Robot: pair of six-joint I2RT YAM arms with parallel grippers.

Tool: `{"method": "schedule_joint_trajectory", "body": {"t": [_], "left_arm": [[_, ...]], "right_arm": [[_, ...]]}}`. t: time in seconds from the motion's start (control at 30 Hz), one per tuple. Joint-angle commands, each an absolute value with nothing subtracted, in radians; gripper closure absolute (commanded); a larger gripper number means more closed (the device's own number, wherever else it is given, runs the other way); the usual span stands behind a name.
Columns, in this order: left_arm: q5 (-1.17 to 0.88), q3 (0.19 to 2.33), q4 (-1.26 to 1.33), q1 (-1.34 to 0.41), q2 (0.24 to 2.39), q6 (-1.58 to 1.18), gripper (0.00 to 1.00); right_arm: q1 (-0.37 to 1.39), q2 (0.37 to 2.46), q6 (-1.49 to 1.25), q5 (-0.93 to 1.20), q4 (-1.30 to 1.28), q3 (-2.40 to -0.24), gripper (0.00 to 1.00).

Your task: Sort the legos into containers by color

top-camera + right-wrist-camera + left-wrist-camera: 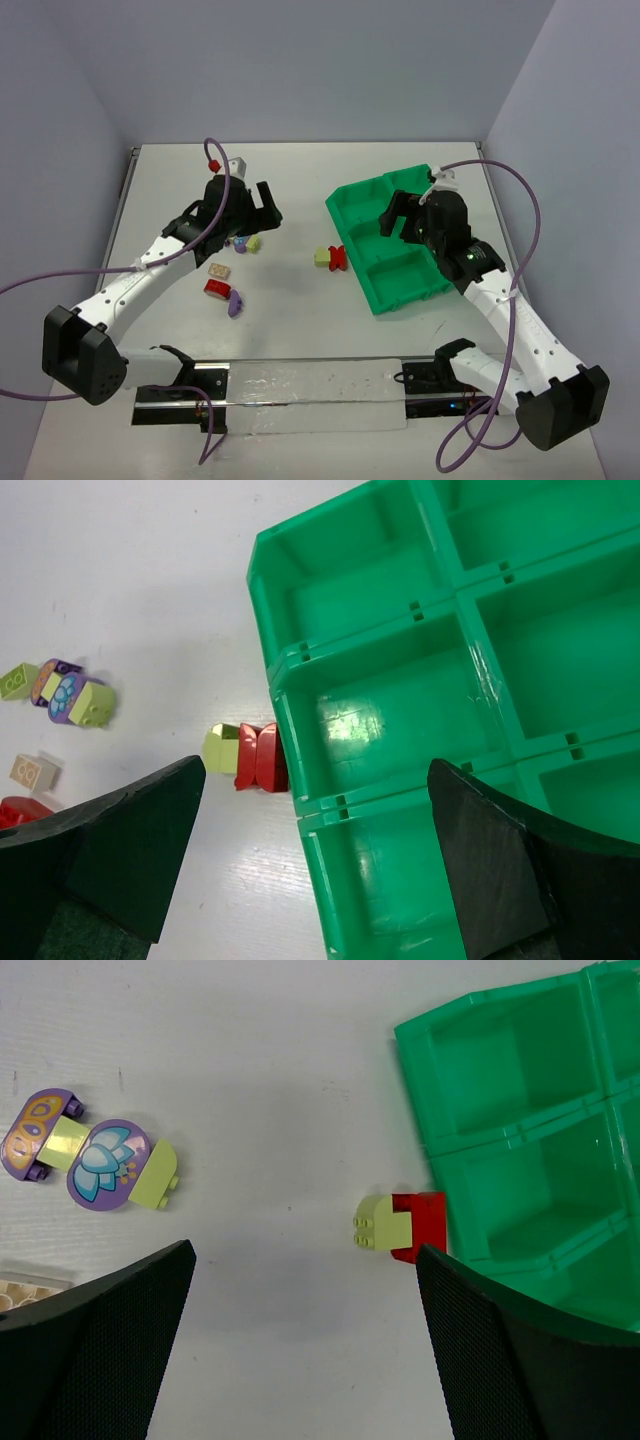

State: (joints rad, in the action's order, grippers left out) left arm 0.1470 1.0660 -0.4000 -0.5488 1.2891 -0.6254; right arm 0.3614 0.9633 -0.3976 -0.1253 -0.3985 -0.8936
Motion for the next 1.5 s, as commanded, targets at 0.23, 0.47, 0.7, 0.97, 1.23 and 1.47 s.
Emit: {"method": "schedule_joint_trajectory", "body": {"t": [0.23, 0.47, 0.7, 0.97, 1.23, 1.47], "left_arm": [[0.094, 1.065, -0.327, -0.551, 1.317, -0.657, 0.01], [0.11, 1.068, -0.338, -0.552, 1.323, -0.67, 0.01], [0.171, 1.047, -0.385, -0.552, 1.284, -0.666, 0.01], [0.19, 0.991, -0.393, -0.552, 1.26, -0.695, 0.01], [0.228, 0.991, -0.418, -0.552, 1.222, -0.715, 0.01], [0.285, 0.996, -0.462, -0.552, 1.175, -0.733, 0.01]], "right_arm": [[0.422, 0.917, -0.334, 0.052, -0.3, -0.843, 0.0], [0.648, 1.102, -0.335, -0.094, -0.342, -0.893, 0.0], [0.705, 1.31, -0.399, -0.074, -0.29, -0.911, 0.0], [0.724, 1.496, -0.413, -0.066, -0.278, -0.99, 0.0], [0.757, 1.616, -0.449, -0.097, -0.291, -1.085, 0.0], [0.761, 1.686, -0.483, -0.15, -0.289, -1.114, 0.0]]}}
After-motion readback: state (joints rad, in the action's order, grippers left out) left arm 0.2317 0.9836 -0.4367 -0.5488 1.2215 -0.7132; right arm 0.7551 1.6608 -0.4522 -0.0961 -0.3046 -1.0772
